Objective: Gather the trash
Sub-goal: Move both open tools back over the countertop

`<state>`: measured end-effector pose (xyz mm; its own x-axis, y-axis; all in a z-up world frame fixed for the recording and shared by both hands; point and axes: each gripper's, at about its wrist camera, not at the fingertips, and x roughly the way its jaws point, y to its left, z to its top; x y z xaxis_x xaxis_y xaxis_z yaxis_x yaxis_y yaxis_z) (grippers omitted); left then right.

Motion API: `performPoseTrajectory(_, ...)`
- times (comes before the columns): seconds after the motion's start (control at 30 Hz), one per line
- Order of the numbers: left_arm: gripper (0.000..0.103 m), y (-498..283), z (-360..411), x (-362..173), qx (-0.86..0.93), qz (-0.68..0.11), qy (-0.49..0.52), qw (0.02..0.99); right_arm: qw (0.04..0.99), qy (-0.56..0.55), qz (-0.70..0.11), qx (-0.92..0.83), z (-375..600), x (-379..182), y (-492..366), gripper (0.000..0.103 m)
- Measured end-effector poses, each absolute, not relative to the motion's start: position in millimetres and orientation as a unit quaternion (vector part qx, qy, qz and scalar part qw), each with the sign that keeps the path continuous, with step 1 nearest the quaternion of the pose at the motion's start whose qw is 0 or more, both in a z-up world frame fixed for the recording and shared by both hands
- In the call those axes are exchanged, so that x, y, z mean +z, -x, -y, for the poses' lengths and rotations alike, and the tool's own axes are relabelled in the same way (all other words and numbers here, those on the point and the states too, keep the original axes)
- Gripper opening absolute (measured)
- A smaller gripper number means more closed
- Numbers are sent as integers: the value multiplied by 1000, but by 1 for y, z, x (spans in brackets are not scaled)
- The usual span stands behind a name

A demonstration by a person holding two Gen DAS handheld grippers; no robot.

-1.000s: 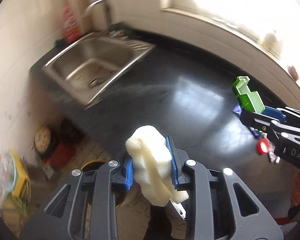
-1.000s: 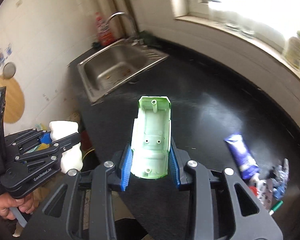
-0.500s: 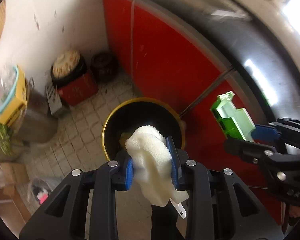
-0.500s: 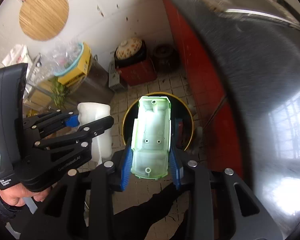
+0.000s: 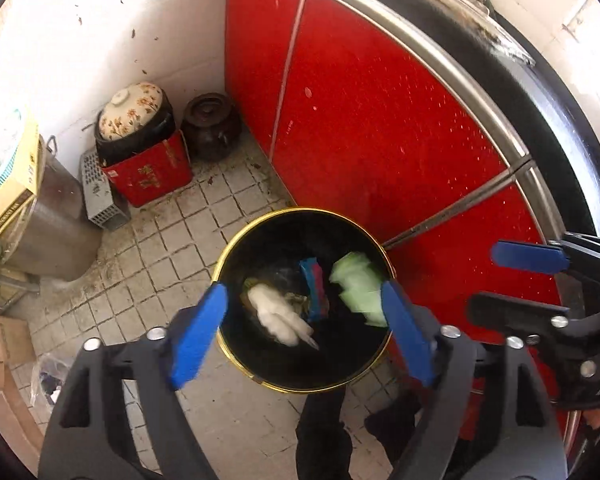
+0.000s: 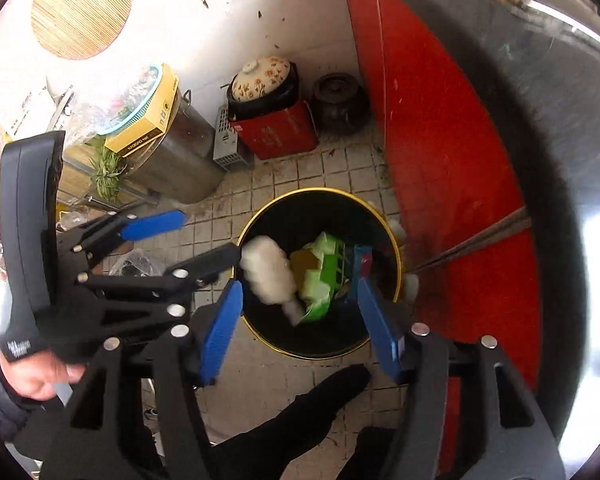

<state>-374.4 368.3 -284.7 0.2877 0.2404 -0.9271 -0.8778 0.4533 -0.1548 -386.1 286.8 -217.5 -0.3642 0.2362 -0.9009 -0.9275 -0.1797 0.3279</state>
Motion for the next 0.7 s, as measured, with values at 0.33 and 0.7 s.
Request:
performPoseTrajectory(0.33, 90, 297, -319, -170, 344, -464, 240, 780, 576, 261, -446, 634, -187, -76, 260, 76)
performPoseTrajectory(0.7, 92, 63, -163, -79, 65, -486, 160, 857, 794, 115, -459, 382, 32, -7, 62, 78)
